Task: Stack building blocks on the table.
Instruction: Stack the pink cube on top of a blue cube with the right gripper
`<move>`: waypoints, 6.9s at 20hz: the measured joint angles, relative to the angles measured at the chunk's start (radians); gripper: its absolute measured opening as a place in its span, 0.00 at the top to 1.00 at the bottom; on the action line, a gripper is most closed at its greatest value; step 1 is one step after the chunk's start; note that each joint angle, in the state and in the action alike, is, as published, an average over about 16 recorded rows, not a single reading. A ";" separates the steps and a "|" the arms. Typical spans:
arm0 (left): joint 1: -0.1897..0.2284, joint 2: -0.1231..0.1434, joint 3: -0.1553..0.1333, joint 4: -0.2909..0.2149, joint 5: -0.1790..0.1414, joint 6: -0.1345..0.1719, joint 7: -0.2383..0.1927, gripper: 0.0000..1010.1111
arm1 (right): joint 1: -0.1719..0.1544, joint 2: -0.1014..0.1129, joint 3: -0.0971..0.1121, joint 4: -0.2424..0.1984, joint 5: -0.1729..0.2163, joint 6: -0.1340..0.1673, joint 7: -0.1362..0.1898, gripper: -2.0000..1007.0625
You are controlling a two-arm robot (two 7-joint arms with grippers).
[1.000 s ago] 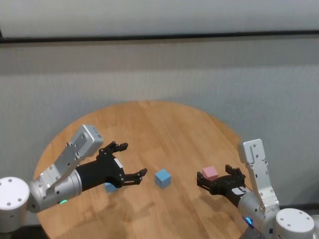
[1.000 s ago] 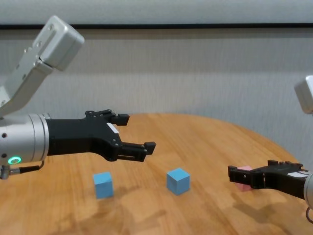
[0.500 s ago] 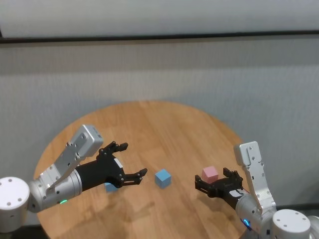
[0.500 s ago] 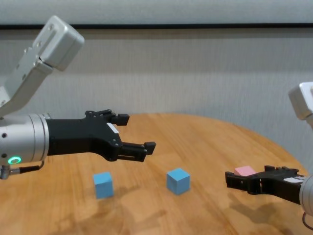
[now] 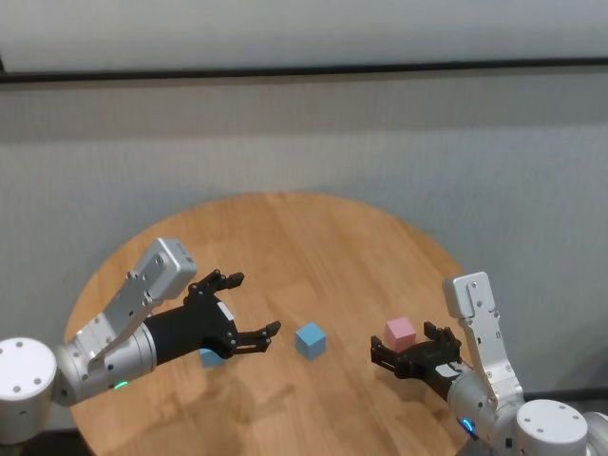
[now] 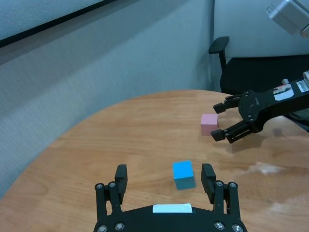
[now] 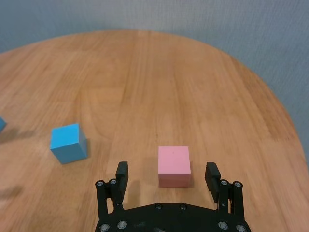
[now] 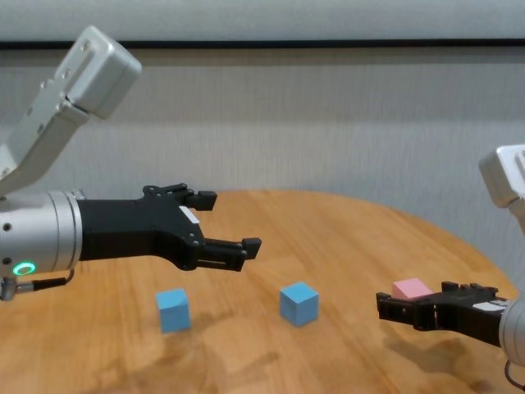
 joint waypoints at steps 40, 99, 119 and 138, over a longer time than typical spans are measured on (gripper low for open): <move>0.000 0.000 0.000 0.000 0.000 0.000 0.000 0.01 | 0.036 -0.067 0.056 0.101 -0.092 -0.033 0.050 0.00; 0.000 0.000 0.000 0.000 0.000 0.000 0.000 0.01 | 0.166 -0.114 0.014 0.196 -0.057 -0.205 0.356 0.63; 0.000 0.000 0.000 0.000 0.000 0.000 0.000 0.01 | 0.181 -0.077 -0.065 0.218 -0.045 -0.183 0.379 0.63; 0.000 0.000 0.000 0.000 0.000 0.000 0.000 0.01 | 0.183 -0.061 -0.097 0.223 -0.047 -0.165 0.360 0.63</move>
